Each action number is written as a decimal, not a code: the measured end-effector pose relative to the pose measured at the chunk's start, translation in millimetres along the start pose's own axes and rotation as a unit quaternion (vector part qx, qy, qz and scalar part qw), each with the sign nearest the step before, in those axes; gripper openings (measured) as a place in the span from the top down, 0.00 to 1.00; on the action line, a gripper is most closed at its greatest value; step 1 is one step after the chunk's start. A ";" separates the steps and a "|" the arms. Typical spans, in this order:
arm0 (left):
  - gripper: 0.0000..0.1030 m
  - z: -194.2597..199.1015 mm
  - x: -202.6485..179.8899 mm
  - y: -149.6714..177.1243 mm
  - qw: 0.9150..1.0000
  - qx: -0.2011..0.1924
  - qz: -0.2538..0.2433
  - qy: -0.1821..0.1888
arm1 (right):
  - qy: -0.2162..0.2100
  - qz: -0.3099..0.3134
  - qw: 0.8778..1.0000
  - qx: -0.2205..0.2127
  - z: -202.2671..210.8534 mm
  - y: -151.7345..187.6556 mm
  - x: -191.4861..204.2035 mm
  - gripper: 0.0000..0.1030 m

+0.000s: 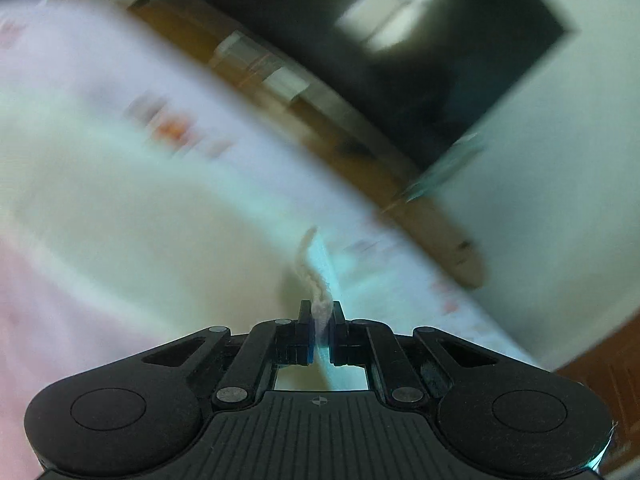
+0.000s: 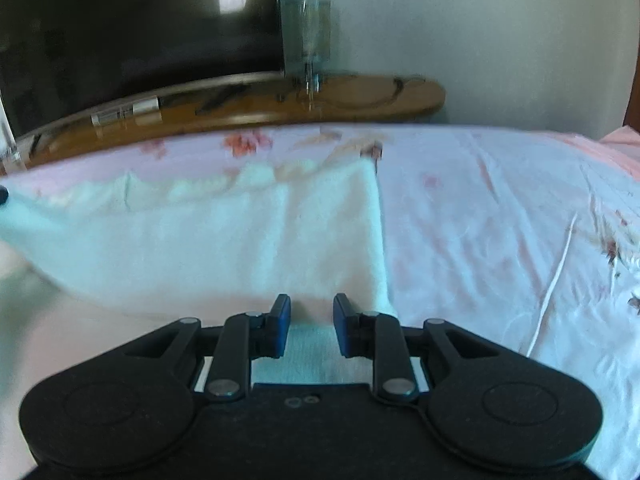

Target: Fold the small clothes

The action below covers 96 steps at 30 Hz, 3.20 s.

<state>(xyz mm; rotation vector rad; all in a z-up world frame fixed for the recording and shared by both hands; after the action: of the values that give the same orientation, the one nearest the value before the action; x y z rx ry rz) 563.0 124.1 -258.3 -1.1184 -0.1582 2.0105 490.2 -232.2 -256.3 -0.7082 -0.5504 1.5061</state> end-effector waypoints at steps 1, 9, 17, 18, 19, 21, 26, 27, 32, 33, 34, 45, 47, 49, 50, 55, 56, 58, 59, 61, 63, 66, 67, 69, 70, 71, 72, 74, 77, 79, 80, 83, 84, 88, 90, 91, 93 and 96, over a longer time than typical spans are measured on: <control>0.93 -1.3 9.6 -0.1 1.000 -0.003 -0.007 -0.028 | 0.001 0.003 1.000 0.001 0.6 -0.3 0.7 0.77; 0.00 61.9 30.5 -23.1 0.998 -0.039 0.022 -0.053 | -0.033 0.000 0.999 -0.008 13.5 -12.6 18.4 0.75; 0.00 106.0 112.9 -59.9 0.989 -0.044 0.118 -0.081 | -0.091 0.028 0.995 -0.027 29.1 -30.9 83.2 0.75; 0.00 110.4 123.5 -63.3 0.987 -0.049 0.125 -0.086 | -0.098 0.035 0.994 -0.028 30.2 -32.3 94.3 0.75; 0.00 116.0 133.0 -66.4 0.986 -0.055 0.131 -0.092 | -0.105 0.040 0.993 -0.027 30.4 -33.9 103.9 0.75; 0.00 125.0 152.0 -73.0 0.983 -0.066 0.146 -0.095 | -0.119 0.047 0.991 -0.028 31.1 -37.8 125.0 0.75; 0.05 130.3 199.2 -92.5 0.971 -0.084 0.211 -0.078 | -0.149 0.064 0.986 -0.030 25.8 -48.9 181.6 0.75; 0.10 131.2 206.0 -98.5 0.969 -0.092 0.218 -0.074 | -0.154 0.067 0.985 -0.029 23.7 -50.4 192.4 0.75; 0.18 128.8 235.7 -120.9 0.954 -0.117 0.271 -0.045 | -0.168 0.076 0.982 -0.028 15.9 -56.2 233.0 0.75; 0.22 127.6 241.0 -124.8 0.952 -0.122 0.279 -0.038 | -0.169 0.077 0.982 -0.027 14.1 -56.4 238.3 0.75; 0.32 125.7 246.0 -128.3 0.950 -0.125 0.284 -0.035 | -0.169 0.079 0.982 -0.026 11.8 -56.5 243.2 0.75; 0.96 96.3 273.1 -144.9 0.938 -0.139 0.317 -0.022 | -0.136 0.101 0.985 -0.027 -4.3 -61.7 258.4 0.75; 0.96 101.3 259.0 -148.6 0.948 -0.147 0.281 -0.017 | -0.123 0.104 0.987 -0.027 -9.2 -63.2 256.4 0.75; 0.96 99.7 234.2 -159.4 0.961 -0.152 0.229 -0.006 | -0.113 0.109 0.988 -0.017 -17.2 -59.1 254.8 0.75; 0.96 99.5 216.8 -162.0 0.968 -0.150 0.200 0.002 | -0.110 0.118 0.987 -0.002 -24.3 -53.1 256.0 0.74; 0.96 77.7 109.0 -147.8 0.990 -0.106 0.074 0.060 | -0.136 0.094 0.986 0.001 -26.7 -50.4 248.5 0.75; 0.96 71.7 85.1 -138.6 0.992 -0.092 0.049 0.073 | -0.145 0.075 0.987 -0.003 -22.6 -52.7 241.3 0.77; 0.96 56.2 37.9 -114.0 0.994 -0.058 0.001 0.097 | -0.150 0.056 0.987 -0.016 -11.9 -57.0 226.2 0.76; 0.96 46.0 15.4 -99.8 0.993 -0.040 -0.017 0.108 | -0.149 0.051 0.987 -0.024 -5.0 -58.5 215.5 0.77; 0.96 25.0 -26.2 -66.9 0.990 -0.006 -0.052 0.128 | -0.142 0.044 0.988 -0.031 5.3 -61.3 194.5 0.76; 0.96 1.3 -59.5 -25.9 0.987 0.044 -0.080 0.133 | -0.130 0.036 0.990 -0.034 12.9 -60.4 167.9 0.76; 0.95 -37.5 -90.4 27.5 0.980 0.115 -0.116 0.113 | -0.107 0.021 0.994 -0.034 19.4 -52.6 127.7 0.73; 0.95 -46.1 -95.2 41.5 0.978 0.137 -0.126 0.100 | -0.103 0.013 0.994 -0.030 19.3 -48.7 116.0 0.72; 0.93 -52.6 -102.0 57.5 0.975 0.159 -0.126 0.090 | -0.099 -0.004 0.995 -0.018 17.7 -38.5 93.7 0.71; 0.72 -51.5 -108.0 61.8 0.974 0.162 -0.129 0.096 | -0.099 -0.010 0.995 -0.015 17.0 -34.1 86.2 0.71; 0.35 -45.9 -112.7 68.4 0.972 0.162 -0.135 0.101 | -0.100 -0.016 0.995 -0.013 17.1 -29.6 81.0 0.71; 0.21 -36.2 -118.0 75.1 0.971 0.156 -0.145 0.106 | -0.101 -0.020 0.995 -0.012 16.8 -26.1 76.3 0.69; 0.13 -9.7 -132.2 81.5 0.969 0.121 -0.177 0.121 | -0.106 -0.026 0.994 -0.012 16.0 -22.3 71.3 0.61; 0.13 9.2 -132.9 75.2 0.968 0.122 -0.178 0.126 | -0.120 -0.022 0.992 -0.017 17.1 -22.5 72.8 0.58; 0.13 20.1 -119.7 54.9 0.976 0.109 -0.151 0.110 | -0.134 -0.016 0.991 -0.019 16.6 -24.5 81.5 0.58; 0.13 22.1 -110.8 43.8 0.981 0.100 -0.131 0.103 | -0.139 -0.009 0.990 -0.020 16.4 -25.7 88.0 0.58; 0.13 29.5 -78.3 13.7 0.989 0.066 -0.111 0.069 | -0.144 0.020 0.989 -0.027 14.8 -30.1 107.9 0.53; 0.13 29.1 -66.2 5.7 0.991 0.057 -0.108 0.055 | -0.144 0.031 0.989 -0.029 13.6 -31.7 115.9 0.51; 0.13 26.9 -18.8 -14.5 0.996 0.047 -0.080 0.015 | -0.138 0.077 0.987 -0.041 9.5 -39.6 149.0 0.51; 0.13 25.0 -3.2 -17.7 0.996 0.041 -0.075 0.002 | -0.120 0.108 0.986 -0.046 4.2 -43.0 164.0 0.51; 0.13 25.3 3.2 -18.5 0.997 0.039 -0.072 0.000 | -0.114 0.124 0.985 -0.047 1.3 -44.5 170.4 0.52; 0.13 25.6 13.5 -19.0 0.997 0.037 -0.069 -0.005 | -0.102 0.146 0.983 -0.048 -4.0 -44.6 179.1 0.54; 0.13 26.7 21.8 -17.5 0.996 0.035 -0.080 -0.011 | -0.090 0.160 0.982 -0.051 -8.5 -44.7 182.7 0.73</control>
<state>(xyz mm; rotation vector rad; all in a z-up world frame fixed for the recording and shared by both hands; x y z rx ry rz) 547.1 158.0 -248.6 -1.0073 -0.1816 1.8727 529.5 -48.3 -248.6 -0.7721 -0.6775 1.8657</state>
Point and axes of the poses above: each gripper's, at about its wrist camera, not at the fingertips, and z roughly against the way its jaws point, x to its left, y to its underside, the point moved 7 cm from there along -z, roughly the way its jaws point, and after that the axes turned 8 degrees about z, right-handed, at the moved point
